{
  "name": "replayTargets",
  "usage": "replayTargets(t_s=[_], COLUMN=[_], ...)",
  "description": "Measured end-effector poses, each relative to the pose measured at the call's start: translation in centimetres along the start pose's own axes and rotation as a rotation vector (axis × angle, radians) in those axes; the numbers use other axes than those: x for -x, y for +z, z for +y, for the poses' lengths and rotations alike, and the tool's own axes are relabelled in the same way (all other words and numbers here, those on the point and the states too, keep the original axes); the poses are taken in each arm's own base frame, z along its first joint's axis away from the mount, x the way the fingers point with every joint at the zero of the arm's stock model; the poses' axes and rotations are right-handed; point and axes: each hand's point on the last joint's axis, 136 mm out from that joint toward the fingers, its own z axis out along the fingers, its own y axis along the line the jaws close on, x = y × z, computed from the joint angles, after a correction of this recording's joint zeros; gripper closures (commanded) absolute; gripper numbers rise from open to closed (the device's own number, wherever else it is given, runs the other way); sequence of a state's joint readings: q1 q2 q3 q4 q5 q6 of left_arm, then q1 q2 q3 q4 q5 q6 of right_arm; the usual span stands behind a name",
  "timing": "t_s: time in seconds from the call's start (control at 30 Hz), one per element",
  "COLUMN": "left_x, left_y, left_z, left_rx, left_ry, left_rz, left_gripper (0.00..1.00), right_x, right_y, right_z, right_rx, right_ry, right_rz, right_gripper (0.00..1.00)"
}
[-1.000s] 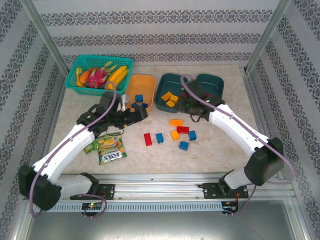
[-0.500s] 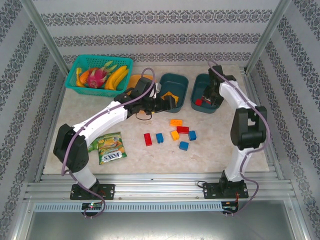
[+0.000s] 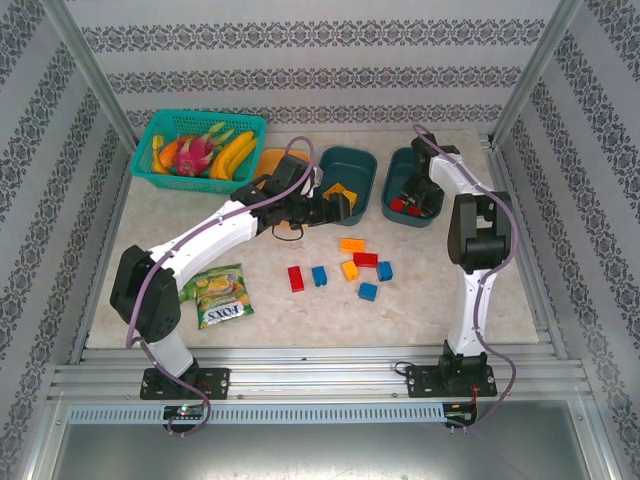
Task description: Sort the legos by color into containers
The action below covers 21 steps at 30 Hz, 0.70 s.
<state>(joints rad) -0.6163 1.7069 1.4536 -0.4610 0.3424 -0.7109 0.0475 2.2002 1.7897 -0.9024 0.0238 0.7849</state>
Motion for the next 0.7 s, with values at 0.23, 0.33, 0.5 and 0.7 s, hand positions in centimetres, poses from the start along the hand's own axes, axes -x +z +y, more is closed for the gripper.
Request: replayTargets(t_s=[0.23, 0.33, 0.5, 0.7], left_x=[-0.4, -1.0, -4.3, -8.1], left_y=[-1.5, -2.0, -1.3, 0.8], left_z=[0.5, 0.9, 2.6, 4.4], left_rx=[0.037, 0.053, 0.129, 0.244], left_ry=[-0.005, -0.022, -0.076, -0.139], left_rz=[0.0, 0.01, 0.093, 0.201], left_gripper=[0.12, 0.14, 0.19, 0.26], right_x=[0.6, 0.7, -1.9, -14.1], right_y=[-1.9, -5.1, -15.4, -25.1], right_z=[1.4, 2.5, 5.0, 3.4], right_rx=[0.044, 0.098, 0.316, 0.704], right_ry=[-0.003, -0.018, -0.124, -0.401], right_rz=[-0.032, -0.081, -0.259, -0.377], right_gripper=[0.32, 0.33, 0.33, 0.3])
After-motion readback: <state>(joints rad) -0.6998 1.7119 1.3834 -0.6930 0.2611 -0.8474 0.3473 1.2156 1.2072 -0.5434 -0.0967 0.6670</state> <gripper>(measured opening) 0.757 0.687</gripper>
